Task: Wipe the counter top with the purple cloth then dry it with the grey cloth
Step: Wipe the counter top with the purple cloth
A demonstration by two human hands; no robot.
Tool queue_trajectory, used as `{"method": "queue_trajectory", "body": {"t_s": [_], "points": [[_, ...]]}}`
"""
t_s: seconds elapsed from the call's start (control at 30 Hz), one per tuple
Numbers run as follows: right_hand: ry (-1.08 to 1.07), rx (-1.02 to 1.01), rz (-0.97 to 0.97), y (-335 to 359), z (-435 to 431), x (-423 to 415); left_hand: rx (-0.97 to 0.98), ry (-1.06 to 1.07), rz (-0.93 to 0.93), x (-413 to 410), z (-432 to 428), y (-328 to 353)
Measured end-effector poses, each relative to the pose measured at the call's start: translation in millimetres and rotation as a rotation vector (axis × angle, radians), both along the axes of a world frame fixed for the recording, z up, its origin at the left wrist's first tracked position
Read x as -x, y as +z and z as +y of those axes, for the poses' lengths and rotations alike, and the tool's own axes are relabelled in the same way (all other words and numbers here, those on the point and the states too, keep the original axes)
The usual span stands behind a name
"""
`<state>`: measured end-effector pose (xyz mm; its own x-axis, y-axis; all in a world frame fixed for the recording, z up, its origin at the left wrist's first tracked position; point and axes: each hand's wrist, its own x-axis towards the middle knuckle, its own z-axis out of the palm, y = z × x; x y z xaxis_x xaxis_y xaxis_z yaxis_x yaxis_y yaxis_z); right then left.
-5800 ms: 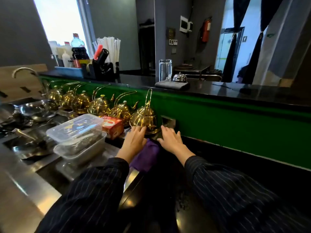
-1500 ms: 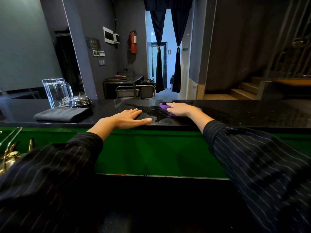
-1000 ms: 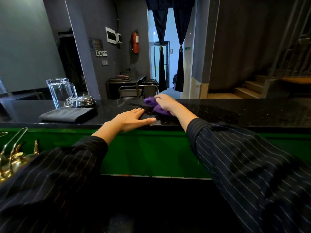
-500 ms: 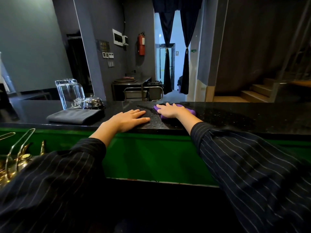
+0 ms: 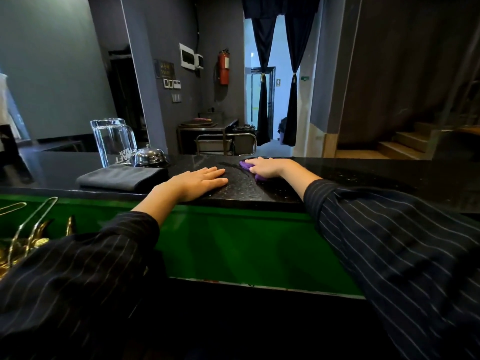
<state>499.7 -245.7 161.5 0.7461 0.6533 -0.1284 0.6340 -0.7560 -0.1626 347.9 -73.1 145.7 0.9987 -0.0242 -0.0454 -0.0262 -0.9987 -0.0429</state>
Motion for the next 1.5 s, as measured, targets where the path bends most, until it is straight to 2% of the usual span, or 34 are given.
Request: {"method": "queue_trajectory", "body": {"t_s": [0.13, 0.37, 0.53, 0.7, 0.97, 1.07, 1.17, 1.27, 1.4, 1.5], "points": [[-0.032, 0.039, -0.002, 6.3, 25.4, -16.5, -0.065, -0.005, 0.009, 1.9, -1.2, 2.4], [-0.012, -0.078, -0.058, 9.1, 56.2, -28.9, -0.132, -0.006, 0.005, 1.6, -2.5, 2.9], [0.080, -0.157, -0.010, 9.2, 67.5, -22.6, -0.041, 0.022, -0.013, 0.3, -1.3, 2.1], [0.199, -0.017, 0.051, 0.7, 70.4, -8.2, 0.146, 0.116, -0.063, -3.9, -0.4, -0.2], [0.250, -0.024, 0.105, -5.9, 29.3, 6.3, 0.147, 0.159, -0.043, -2.3, -1.0, -0.5], [0.194, -0.077, 0.109, -5.8, 17.2, 5.0, 0.103, 0.141, -0.024, -4.9, 3.1, -2.7], [0.015, -0.151, 0.106, -11.0, 22.2, -3.6, 0.101, 0.132, -0.017, -8.4, 4.9, -3.4], [-0.130, -0.109, 0.037, -15.1, 41.2, -9.8, 0.068, 0.113, -0.017, -8.4, 4.8, -2.5], [-0.030, -0.047, -0.017, -12.0, 48.4, 18.1, -0.035, 0.072, -0.022, -1.9, 0.2, 2.5], [0.040, -0.046, -0.015, -11.1, 32.0, 40.5, -0.017, 0.093, -0.048, 2.9, -3.6, 5.3]]}}
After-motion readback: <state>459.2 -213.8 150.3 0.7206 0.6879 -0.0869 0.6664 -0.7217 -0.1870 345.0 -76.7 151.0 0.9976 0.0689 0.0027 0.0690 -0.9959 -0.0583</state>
